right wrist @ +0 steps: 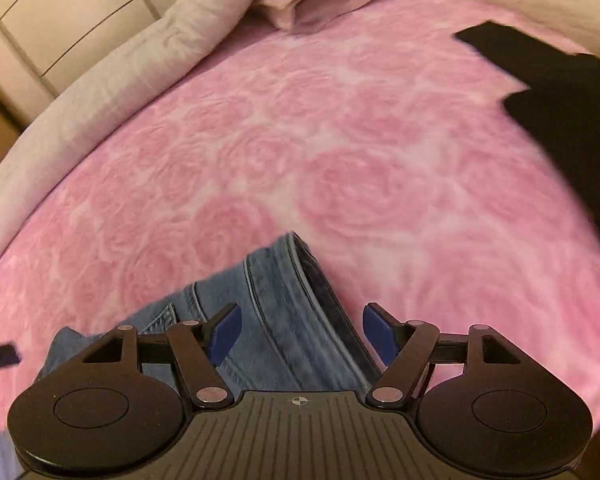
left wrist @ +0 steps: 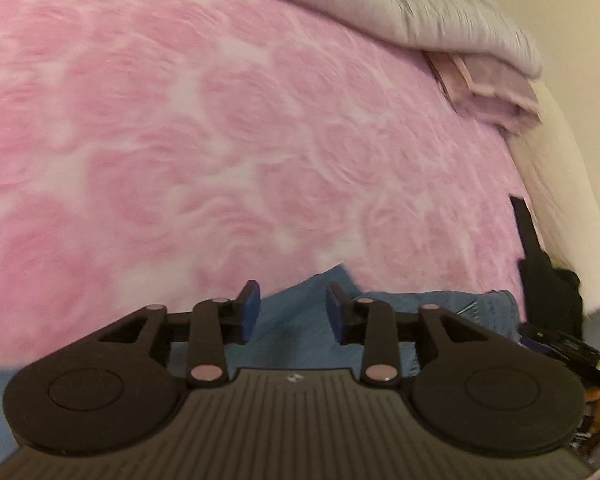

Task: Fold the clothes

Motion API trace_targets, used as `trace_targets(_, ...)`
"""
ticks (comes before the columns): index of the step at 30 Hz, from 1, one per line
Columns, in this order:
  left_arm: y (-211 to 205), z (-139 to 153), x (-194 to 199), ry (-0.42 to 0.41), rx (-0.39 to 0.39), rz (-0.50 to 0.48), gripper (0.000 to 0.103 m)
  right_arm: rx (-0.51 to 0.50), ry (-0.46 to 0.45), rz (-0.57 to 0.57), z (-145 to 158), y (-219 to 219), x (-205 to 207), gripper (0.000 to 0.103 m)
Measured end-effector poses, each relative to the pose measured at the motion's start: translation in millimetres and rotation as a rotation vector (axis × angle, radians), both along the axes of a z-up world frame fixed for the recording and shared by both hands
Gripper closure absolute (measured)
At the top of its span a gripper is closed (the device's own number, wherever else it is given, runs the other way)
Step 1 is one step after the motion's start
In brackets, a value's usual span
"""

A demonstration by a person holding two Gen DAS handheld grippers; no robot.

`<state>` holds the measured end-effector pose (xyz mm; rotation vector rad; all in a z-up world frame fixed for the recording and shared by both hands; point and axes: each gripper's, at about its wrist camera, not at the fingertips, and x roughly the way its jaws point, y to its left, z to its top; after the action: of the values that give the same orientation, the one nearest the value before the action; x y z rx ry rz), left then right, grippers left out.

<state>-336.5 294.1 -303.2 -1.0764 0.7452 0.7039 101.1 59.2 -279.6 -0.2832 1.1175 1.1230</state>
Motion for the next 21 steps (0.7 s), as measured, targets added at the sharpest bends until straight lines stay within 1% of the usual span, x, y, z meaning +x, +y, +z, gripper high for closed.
trace_targets(3, 22.2, -21.9, 31.6, 0.023, -0.072, -0.079, 0.070, -0.004, 0.046, 0.072, -9.3, 8.4, -3.7, 0.032)
trace_targets(5, 33.3, -34.3, 44.0, 0.025, -0.122, -0.123, 0.070, -0.003, 0.077, 0.104, -14.2, 11.2, -3.3, 0.033)
trace_targets(7, 39.5, -46.7, 54.2, 0.003, -0.191, -0.181, 0.070, 0.004, 0.101, 0.133, -21.6, 16.2, -1.8, 0.033)
trace_targets(8, 42.4, -53.0, 59.3, -0.010, -0.227, -0.211, 0.073, 0.007, 0.108, 0.150, -24.0, 17.2, -2.0, 0.035)
trace_targets(9, 43.9, -57.9, 63.8, -0.007, -0.245, -0.227, 0.075, 0.006, 0.100, 0.169, -24.8, 17.2, -3.1, 0.039)
trace_targets(10, 44.1, -60.7, 65.8, -0.016, -0.255, -0.239, 0.086, 0.004, 0.084, 0.188, -25.2, 17.1, -4.3, 0.057)
trace_targets(11, 44.0, -63.0, 67.2, -0.028, -0.264, -0.250, 0.100, 0.008, 0.068, 0.203, -24.0, 16.0, -5.9, 0.072)
trace_targets(12, 42.9, -60.1, 63.9, -0.048, -0.243, -0.237, 0.100, 0.017, 0.053, 0.215, -21.7, 14.1, -7.6, 0.083)
trace_targets(13, 41.5, -55.9, 59.4, -0.070, -0.215, -0.217, 0.102, 0.027, 0.037, 0.228, -19.3, 12.2, -9.4, 0.085)
trace_targets(16, 36.1, -46.2, 44.0, -0.141, -0.139, -0.149, 0.103, 0.052, -0.009, 0.241, -12.0, 3.2, -13.7, 0.087)
trace_targets(18, 30.4, -45.2, 30.4, -0.198, -0.108, -0.088, 0.102, 0.066, -0.005, 0.207, -13.3, -7.9, -10.6, 0.087)
trace_targets(20, 25.3, -57.8, 33.4, -0.189, -0.090, -0.074, 0.102, 0.020, 0.001, 0.167, -29.0, -8.9, -10.0, 0.087)
trace_targets(21, 24.0, -66.6, 39.7, -0.157, -0.071, -0.074, 0.102, -0.001, -0.010, 0.154, -38.1, -5.6, -13.3, 0.086)
